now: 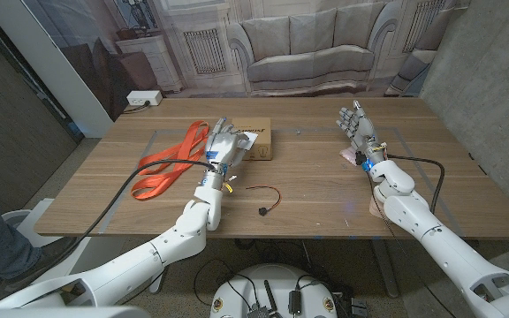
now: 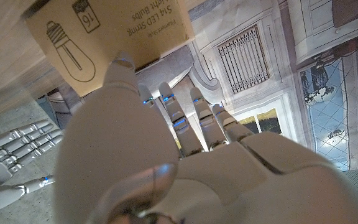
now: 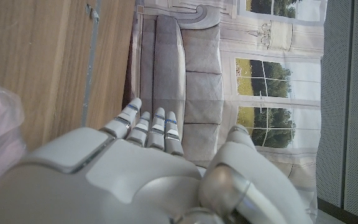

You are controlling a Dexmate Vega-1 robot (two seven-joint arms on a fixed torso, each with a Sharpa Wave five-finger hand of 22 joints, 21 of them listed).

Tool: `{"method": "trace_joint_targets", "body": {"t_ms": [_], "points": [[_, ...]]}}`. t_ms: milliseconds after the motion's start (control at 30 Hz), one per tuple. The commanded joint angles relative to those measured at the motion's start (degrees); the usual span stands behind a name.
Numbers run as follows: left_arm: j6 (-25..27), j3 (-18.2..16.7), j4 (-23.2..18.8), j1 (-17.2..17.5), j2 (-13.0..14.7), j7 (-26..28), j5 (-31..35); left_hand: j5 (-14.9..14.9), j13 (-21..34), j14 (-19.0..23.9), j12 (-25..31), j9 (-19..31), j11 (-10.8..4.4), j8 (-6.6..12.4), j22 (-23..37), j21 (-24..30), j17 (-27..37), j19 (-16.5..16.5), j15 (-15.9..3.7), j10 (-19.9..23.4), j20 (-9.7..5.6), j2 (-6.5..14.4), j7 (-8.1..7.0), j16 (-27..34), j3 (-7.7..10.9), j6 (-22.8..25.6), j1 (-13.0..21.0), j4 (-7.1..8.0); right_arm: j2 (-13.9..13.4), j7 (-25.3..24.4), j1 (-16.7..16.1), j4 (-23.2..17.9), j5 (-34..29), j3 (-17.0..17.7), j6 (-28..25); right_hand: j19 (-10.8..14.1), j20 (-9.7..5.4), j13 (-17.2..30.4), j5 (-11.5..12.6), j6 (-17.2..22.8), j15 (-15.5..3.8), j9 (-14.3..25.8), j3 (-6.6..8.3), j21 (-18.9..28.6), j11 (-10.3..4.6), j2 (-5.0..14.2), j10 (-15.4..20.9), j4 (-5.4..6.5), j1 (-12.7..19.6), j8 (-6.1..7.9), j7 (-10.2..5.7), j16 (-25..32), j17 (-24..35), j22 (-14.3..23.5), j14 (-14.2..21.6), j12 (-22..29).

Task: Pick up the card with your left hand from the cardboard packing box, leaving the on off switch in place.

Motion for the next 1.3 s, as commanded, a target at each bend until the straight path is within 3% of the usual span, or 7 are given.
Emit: {"method": "trace_joint_targets", "body": {"t_ms": [33, 1000, 1300], "points": [[-1.23, -0.22, 0.68, -0.24, -0.41, 1.98, -0.75, -0.25, 0.07, 1.11, 0.43, 0.26, -0.10, 0.65, 0.09, 0.25, 0.18, 0.54, -8.67, 1.28, -3.13, 0.28, 0.02, 0.22, 0.02, 1.59, 0.49, -0.17, -0.28, -0.27, -0.42, -0.80, -0.05, 0.22, 0.11, 0.31, -0.03, 0.27, -0.02, 0.30, 0.43, 0.13, -0.11, -0.14, 0.07, -0.21, 0.19, -0.29, -0.23, 0.12, -0.34, -0.01, 0.28, 0.13, 0.14, -0.05], [-2.58, -0.90, 0.06, -0.02, -0.36, 3.27, -1.76, -2.04, 0.00, 5.28, 0.38, 0.16, -0.13, 2.88, 0.10, 0.29, 0.21, 2.20, -9.02, 8.77, -3.92, 0.99, 0.39, 0.24, -0.52, 9.70, 1.76, 0.11, -1.02, -1.34, -1.88, -3.22, -0.06, 0.91, 0.37, 0.55, -0.03, 0.27, -0.01, 0.38, 0.45, 0.13, -0.34, -0.73, 0.28, -0.22, 0.27, -0.26, -0.63, 0.15, -0.28, -0.01, 0.29, 0.16, 0.15, -0.02], [-2.52, -1.28, -0.17, 0.23, -0.48, 3.62, -2.11, -3.08, -0.16, 9.06, 0.14, -0.85, -0.12, 3.30, 0.04, 0.60, 0.16, 4.55, -9.40, 12.78, -3.84, 1.41, 1.14, 0.44, -0.96, 13.79, 2.14, 0.50, -1.09, -1.87, -2.29, -3.90, -0.01, 1.09, 0.31, 0.61, -0.03, 0.27, 0.00, 0.36, 0.49, 0.13, -0.38, -0.89, 0.10, -0.22, 0.20, -0.31, -0.66, 0.14, -0.25, -0.03, 0.28, 0.17, 0.14, -0.05]]}}
